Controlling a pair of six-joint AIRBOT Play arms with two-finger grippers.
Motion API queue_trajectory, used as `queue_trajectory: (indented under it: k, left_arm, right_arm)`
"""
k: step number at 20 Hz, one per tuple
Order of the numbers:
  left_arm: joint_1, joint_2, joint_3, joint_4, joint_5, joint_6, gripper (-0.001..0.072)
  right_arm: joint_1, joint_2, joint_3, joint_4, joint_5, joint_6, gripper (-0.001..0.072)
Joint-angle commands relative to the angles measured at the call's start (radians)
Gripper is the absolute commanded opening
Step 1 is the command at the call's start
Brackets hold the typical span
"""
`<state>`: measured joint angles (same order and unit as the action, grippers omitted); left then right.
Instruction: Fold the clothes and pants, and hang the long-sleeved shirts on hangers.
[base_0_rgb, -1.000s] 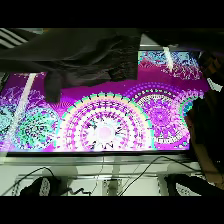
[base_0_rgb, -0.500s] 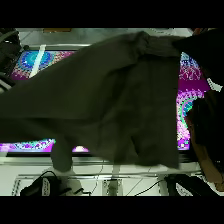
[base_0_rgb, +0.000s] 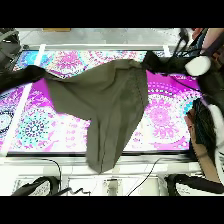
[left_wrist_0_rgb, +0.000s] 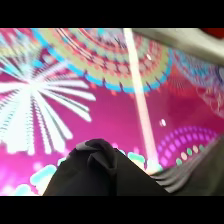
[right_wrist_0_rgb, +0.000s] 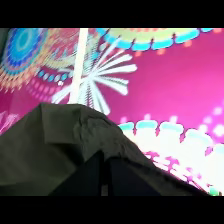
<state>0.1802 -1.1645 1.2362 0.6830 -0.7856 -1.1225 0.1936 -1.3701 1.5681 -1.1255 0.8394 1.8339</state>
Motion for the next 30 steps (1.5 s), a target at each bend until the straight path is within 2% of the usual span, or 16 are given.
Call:
queue_trajectory:
  k: [1, 3, 5, 7, 9, 11, 12, 15, 17, 19, 25, 28, 30]
  left_arm:
    - [-0.157, -0.251, 0.15, 0.041, 0.047, 0.005, 0.0007]
    - [-0.177, -0.297, 0.232, 0.106, 0.043, -0.07, 0.0007]
    - [-0.181, -0.293, 0.249, 0.152, -0.006, -0.139, 0.0007]
    - [-0.18, -0.285, 0.249, 0.177, -0.167, -0.155, 0.0007]
    - [-0.18, -0.285, 0.249, 0.181, -0.386, -0.158, 0.0008]
    - [-0.19, -0.285, 0.249, 0.188, -0.592, -0.158, 0.0008]
    - [-0.199, -0.285, 0.249, 0.213, -0.649, -0.159, 0.0007]
    - [-0.259, -0.285, 0.237, 0.326, -0.7, -0.274, 0.0008]
    - [-0.32, -0.284, 0.197, 0.33, -0.7, -0.293, 0.0007]
    - [-0.401, -0.277, 0.137, 0.33, -0.678, -0.316, 0.0008]
    - [-0.719, -0.22, -0.12, 0.266, -0.314, -0.481, 0.001]
    - [-0.833, -0.219, -0.175, 0.205, -0.243, -0.616, 0.001]
    - [-0.892, -0.216, -0.175, 0.1, -0.206, -0.62, 0.001]
  right_arm:
    - [0.0, -0.127, -0.034, -0.005, -0.2, 0.043, 0.0021]
    - [0.0, -0.13, -0.034, -0.092, -0.205, 0.04, 0.0021]
    - [-0.015, -0.128, -0.031, -0.173, -0.152, 0.033, 0.002]
    - [-0.062, -0.128, -0.031, -0.2, -0.045, 0.032, 0.002]
    - [-0.128, -0.128, -0.028, -0.212, 0.084, 0.028, 0.0021]
    - [-0.197, -0.128, -0.022, -0.213, 0.236, -0.049, 0.002]
    - [-0.226, -0.128, -0.021, -0.213, 0.312, -0.105, 0.002]
    - [-0.298, -0.129, -0.021, -0.233, 0.494, -0.273, 0.002]
    - [-0.327, -0.129, -0.021, -0.265, 0.507, -0.334, 0.002]
    - [-0.343, -0.129, -0.021, -0.309, 0.452, -0.337, 0.002]
    - [-0.342, -0.129, -0.021, -0.338, 0.256, -0.364, 0.002]
    - [-0.342, -0.132, -0.021, -0.341, 0.211, -0.364, 0.002]
    - [-0.342, -0.137, -0.021, -0.341, 0.196, -0.364, 0.002]
